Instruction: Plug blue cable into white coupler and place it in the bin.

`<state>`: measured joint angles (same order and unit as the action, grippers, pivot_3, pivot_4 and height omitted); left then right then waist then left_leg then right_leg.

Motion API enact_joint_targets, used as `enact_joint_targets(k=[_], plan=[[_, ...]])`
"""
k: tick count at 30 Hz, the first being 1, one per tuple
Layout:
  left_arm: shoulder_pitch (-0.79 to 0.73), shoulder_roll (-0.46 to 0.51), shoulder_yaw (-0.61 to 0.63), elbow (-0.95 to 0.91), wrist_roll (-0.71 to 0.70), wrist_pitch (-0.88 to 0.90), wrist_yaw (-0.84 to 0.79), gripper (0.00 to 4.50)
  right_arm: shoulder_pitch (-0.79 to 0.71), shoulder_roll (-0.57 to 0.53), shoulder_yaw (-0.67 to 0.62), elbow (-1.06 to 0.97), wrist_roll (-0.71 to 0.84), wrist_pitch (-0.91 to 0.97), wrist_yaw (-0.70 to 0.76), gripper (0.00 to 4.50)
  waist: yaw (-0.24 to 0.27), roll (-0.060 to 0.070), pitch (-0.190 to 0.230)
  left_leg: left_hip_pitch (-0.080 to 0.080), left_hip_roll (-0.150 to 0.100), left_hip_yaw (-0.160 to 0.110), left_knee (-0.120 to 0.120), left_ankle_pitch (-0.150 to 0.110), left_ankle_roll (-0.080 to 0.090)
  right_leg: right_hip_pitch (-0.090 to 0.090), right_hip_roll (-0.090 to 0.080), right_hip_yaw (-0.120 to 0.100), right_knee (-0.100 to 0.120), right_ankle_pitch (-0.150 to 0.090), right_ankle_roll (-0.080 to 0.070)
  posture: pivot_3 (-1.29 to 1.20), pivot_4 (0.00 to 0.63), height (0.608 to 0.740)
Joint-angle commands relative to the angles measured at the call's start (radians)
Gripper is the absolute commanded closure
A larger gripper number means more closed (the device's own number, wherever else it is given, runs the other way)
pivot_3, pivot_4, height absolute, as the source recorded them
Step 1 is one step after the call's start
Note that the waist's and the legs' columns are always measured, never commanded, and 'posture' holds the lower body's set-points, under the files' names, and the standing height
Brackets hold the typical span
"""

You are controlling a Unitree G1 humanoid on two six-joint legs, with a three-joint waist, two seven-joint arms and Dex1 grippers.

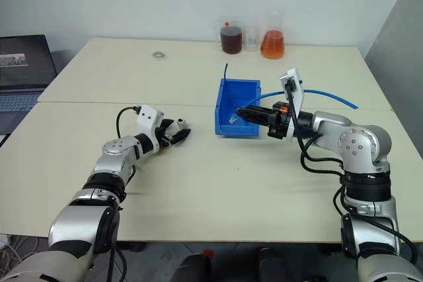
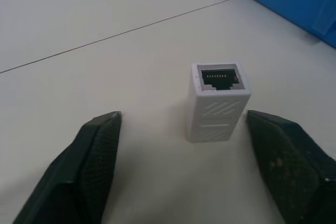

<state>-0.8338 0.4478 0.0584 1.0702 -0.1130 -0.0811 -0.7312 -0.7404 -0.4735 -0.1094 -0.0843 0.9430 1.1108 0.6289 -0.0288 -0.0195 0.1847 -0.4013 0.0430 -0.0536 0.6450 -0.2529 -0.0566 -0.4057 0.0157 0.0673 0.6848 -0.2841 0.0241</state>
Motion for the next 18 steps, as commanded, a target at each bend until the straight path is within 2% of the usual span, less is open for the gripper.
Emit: enact_joint_targets(k=[1,3,7,11,18], plan=[[0.005,-0.018,-0.002,0.035,0.014,-0.001,-0.019,1.56,-0.007,-0.010,-0.032,-0.036,0.009,-0.010,0.000,4.38,0.000,0.000,0.000,0.000,0.000,0.000,0.000,0.000,0.000,0.000,0.000,0.000,0.000,0.000,0.000,0.00,0.150,0.740],[0.005,-0.022,-0.001,0.036,0.016,-0.004,-0.019,1.94,-0.010,-0.009,-0.032,-0.032,0.007,-0.011,0.001,4.38,0.000,0.000,0.000,0.000,0.000,0.000,0.000,0.000,0.000,0.000,0.000,0.000,0.000,0.000,0.000,0.00,0.150,0.740],[0.008,-0.024,0.001,0.036,0.020,-0.007,-0.024,3.00,-0.017,-0.008,-0.032,-0.026,0.005,-0.011,0.000,4.38,0.000,0.000,0.000,0.000,0.000,0.000,0.000,0.000,0.000,0.000,0.000,0.000,0.000,0.000,0.000,0.00,0.150,0.740],[0.011,-0.023,0.007,0.037,0.022,-0.015,-0.019,3.73,-0.019,-0.010,-0.031,-0.024,0.004,-0.010,0.003,4.38,0.000,0.000,0.000,0.000,0.000,0.000,0.000,0.000,0.000,0.000,0.000,0.000,0.000,0.000,0.000,0.00,0.150,0.740],[0.034,0.001,-0.008,-0.028,0.026,-0.039,-0.073,3.73,-0.025,-0.014,-0.023,-0.023,-0.008,-0.016,0.014,4.38,0.000,0.000,0.000,0.000,0.000,0.000,0.000,0.000,0.000,0.000,0.000,0.000,0.000,0.000,0.000,0.00,0.150,0.740]])
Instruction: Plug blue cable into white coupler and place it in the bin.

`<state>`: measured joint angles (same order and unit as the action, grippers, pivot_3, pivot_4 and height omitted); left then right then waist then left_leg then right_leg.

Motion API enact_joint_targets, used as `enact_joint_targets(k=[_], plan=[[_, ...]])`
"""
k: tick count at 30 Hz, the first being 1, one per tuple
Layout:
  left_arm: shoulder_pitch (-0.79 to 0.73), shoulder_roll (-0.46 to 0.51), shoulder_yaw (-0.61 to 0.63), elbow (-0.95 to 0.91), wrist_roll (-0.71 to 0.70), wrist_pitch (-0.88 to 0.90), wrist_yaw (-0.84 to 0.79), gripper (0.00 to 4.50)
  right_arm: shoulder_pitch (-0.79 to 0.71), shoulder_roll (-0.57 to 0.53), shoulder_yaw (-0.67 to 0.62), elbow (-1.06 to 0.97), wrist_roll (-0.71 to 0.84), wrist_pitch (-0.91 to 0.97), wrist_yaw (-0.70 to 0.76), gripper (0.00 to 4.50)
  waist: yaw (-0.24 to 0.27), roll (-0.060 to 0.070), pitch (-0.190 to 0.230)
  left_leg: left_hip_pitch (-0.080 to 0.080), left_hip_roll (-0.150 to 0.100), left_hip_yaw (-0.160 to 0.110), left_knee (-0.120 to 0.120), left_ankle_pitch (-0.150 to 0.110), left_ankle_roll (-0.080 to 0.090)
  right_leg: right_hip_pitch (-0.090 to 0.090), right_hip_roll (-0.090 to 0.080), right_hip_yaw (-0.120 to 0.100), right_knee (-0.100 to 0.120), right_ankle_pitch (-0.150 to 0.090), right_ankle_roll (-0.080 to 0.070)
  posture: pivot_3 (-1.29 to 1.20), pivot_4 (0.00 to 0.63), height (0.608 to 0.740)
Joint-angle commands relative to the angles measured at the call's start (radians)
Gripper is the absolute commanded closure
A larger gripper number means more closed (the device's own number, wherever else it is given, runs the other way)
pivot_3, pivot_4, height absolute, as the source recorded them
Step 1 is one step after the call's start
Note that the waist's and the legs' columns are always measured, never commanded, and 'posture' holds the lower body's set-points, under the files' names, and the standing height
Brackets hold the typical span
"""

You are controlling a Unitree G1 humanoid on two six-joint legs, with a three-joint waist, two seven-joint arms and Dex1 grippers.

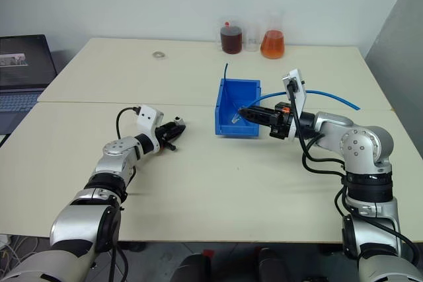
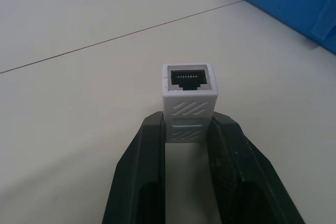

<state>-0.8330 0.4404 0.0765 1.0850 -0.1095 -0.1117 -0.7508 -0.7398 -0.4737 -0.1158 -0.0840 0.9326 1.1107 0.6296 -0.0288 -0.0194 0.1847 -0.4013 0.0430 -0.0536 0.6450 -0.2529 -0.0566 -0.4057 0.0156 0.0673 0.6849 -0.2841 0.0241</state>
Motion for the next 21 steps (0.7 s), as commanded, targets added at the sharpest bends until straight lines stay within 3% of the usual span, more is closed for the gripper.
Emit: enact_joint_targets(k=[1,6,11,21], plan=[[0.045,0.012,-0.035,-0.081,0.017,-0.006,-0.092,3.73,-0.027,-0.018,-0.013,-0.026,-0.003,-0.018,0.019,4.38,-0.001,0.000,0.000,0.000,0.000,0.000,0.000,0.000,0.000,0.000,0.000,0.000,0.000,0.000,0.000,0.00,0.150,0.740],[0.218,0.037,-0.147,-0.496,-0.033,0.066,-0.357,3.73,-0.035,-0.065,0.025,-0.033,-0.028,-0.037,0.104,4.38,-0.001,0.000,0.000,0.000,0.000,0.000,-0.001,0.000,0.000,0.000,0.000,0.000,-0.001,0.000,0.000,0.00,0.150,0.740],[0.322,0.049,-0.234,-0.789,-0.065,0.184,-0.464,3.73,-0.006,-0.134,0.172,-0.077,-0.130,-0.137,0.270,4.38,-0.002,0.000,0.000,0.000,0.001,0.000,-0.001,0.000,0.000,0.000,0.000,0.001,-0.001,0.000,0.000,0.00,0.150,0.740],[0.376,0.025,-0.336,-0.884,-0.031,0.171,-0.490,3.73,0.083,-0.105,0.406,-0.113,-0.400,-0.458,0.395,4.38,-0.005,0.000,0.000,0.000,0.001,0.000,0.000,0.000,0.000,0.000,0.001,0.001,-0.001,0.000,0.000,0.00,0.150,0.740]])
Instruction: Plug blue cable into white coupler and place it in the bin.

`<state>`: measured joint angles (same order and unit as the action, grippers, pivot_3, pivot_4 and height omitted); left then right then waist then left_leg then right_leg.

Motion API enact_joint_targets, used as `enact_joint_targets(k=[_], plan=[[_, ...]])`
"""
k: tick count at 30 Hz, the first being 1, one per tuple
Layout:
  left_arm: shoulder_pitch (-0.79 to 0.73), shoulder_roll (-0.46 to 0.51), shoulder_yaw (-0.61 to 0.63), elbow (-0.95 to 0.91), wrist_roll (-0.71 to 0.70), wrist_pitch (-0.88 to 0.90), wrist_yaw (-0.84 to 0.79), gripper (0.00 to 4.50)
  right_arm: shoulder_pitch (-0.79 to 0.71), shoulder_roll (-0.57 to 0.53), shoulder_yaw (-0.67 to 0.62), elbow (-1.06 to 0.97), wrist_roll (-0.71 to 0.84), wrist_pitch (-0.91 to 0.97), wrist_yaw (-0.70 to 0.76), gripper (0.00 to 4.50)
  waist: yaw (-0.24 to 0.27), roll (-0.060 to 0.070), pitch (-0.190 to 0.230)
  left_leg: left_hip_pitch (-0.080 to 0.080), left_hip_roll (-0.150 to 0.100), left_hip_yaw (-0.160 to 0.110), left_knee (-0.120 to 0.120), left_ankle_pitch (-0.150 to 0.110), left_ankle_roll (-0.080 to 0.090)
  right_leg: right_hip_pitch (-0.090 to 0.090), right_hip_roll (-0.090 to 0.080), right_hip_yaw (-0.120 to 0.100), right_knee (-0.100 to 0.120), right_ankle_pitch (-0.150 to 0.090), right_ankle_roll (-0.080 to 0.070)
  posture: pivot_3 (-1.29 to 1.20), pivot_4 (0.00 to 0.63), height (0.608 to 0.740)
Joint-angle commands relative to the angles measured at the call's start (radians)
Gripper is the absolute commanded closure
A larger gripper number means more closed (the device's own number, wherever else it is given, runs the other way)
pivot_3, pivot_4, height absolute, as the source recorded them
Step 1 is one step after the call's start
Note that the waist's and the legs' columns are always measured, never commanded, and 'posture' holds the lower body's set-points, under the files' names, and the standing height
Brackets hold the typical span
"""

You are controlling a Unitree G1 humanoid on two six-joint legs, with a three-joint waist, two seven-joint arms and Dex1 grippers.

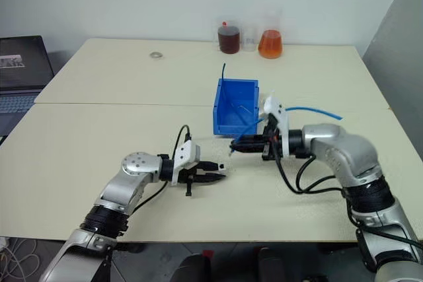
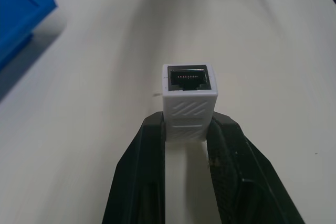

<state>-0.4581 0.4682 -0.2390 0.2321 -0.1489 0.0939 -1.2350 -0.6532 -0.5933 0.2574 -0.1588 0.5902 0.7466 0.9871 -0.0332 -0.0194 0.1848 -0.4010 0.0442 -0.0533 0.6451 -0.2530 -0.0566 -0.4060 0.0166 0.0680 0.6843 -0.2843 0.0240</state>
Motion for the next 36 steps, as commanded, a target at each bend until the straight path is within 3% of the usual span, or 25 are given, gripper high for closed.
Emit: enact_joint_targets(k=[1,19,36], plan=[[0.000,-0.002,-0.024,-0.025,0.011,-0.042,-0.005,3.73,-0.004,0.019,0.046,-0.032,-0.080,-0.118,0.046,4.38,0.000,0.000,0.000,0.000,0.000,0.000,0.000,0.000,0.000,0.000,0.000,0.000,0.000,0.000,0.000,0.00,0.150,0.740],[0.024,-0.004,-0.032,-0.056,-0.002,-0.029,0.012,3.73,0.035,0.052,0.145,0.148,-0.330,-0.431,0.167,4.38,0.000,0.000,0.000,0.001,0.000,0.000,0.001,0.000,0.000,0.000,0.000,0.000,0.001,0.000,0.000,0.00,0.150,0.740],[0.026,-0.006,-0.033,-0.066,-0.005,-0.010,0.021,3.73,0.035,0.059,0.165,0.162,-0.381,-0.434,0.233,4.38,0.001,0.000,0.000,0.002,0.000,0.000,0.002,0.000,0.000,0.000,0.000,0.000,0.004,0.000,0.000,0.00,0.150,0.740]])
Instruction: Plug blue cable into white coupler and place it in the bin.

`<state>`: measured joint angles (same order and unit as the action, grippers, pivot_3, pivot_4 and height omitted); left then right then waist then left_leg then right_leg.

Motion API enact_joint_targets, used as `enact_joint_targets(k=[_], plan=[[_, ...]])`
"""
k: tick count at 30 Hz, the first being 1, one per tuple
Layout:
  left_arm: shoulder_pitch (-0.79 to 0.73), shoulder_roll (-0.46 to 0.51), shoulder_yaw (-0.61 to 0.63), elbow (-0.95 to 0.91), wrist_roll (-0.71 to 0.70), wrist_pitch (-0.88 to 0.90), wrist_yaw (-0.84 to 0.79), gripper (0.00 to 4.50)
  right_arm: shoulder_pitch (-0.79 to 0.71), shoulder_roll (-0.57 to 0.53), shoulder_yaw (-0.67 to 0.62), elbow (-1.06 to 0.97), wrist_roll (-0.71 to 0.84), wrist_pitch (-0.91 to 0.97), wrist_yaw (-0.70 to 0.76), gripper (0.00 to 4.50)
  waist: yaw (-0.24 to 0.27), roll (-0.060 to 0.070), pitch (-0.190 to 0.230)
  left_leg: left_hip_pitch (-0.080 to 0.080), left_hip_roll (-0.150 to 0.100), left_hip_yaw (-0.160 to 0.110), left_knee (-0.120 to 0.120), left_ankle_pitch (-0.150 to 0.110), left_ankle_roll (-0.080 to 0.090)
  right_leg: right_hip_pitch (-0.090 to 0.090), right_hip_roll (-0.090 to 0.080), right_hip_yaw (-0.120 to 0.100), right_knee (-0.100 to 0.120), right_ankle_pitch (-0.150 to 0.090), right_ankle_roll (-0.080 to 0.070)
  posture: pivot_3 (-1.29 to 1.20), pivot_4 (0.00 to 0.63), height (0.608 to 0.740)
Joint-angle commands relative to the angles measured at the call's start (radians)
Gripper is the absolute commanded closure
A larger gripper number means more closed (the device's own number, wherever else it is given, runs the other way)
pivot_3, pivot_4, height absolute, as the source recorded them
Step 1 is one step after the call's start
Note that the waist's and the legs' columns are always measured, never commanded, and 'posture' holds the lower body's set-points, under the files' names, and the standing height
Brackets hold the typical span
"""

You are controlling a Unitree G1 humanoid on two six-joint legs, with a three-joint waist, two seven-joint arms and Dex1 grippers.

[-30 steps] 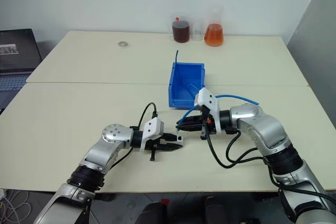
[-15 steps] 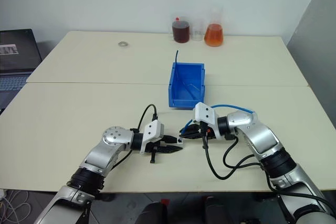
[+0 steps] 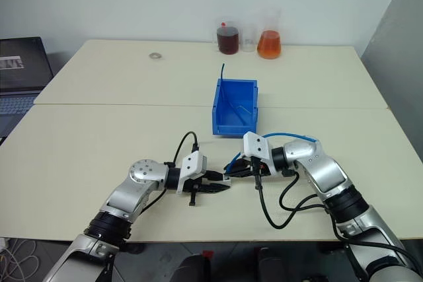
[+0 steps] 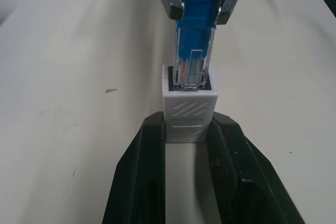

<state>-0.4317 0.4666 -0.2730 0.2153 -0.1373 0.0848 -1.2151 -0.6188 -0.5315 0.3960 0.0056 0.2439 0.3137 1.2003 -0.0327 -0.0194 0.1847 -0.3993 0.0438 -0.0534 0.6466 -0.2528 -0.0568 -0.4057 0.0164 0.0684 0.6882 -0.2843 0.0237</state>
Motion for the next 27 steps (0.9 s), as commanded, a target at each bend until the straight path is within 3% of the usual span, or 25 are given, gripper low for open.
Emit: enact_joint_targets(k=[1,27], plan=[[0.001,-0.005,0.000,-0.052,-0.017,0.000,0.002,3.73,0.002,-0.002,0.030,-0.001,-0.042,-0.004,0.019,4.38,0.000,0.000,0.000,0.000,0.000,0.000,0.000,0.000,0.000,0.000,0.000,0.000,0.000,0.000,0.000,0.00,0.150,0.740],[0.004,-0.009,-0.001,-0.063,-0.011,-0.001,0.020,3.73,0.068,0.039,0.120,0.118,-0.175,-0.067,0.033,4.38,0.000,0.000,-0.003,0.003,0.000,0.000,0.000,0.000,0.000,0.002,0.000,0.001,0.002,0.000,0.000,0.00,0.150,0.740]])
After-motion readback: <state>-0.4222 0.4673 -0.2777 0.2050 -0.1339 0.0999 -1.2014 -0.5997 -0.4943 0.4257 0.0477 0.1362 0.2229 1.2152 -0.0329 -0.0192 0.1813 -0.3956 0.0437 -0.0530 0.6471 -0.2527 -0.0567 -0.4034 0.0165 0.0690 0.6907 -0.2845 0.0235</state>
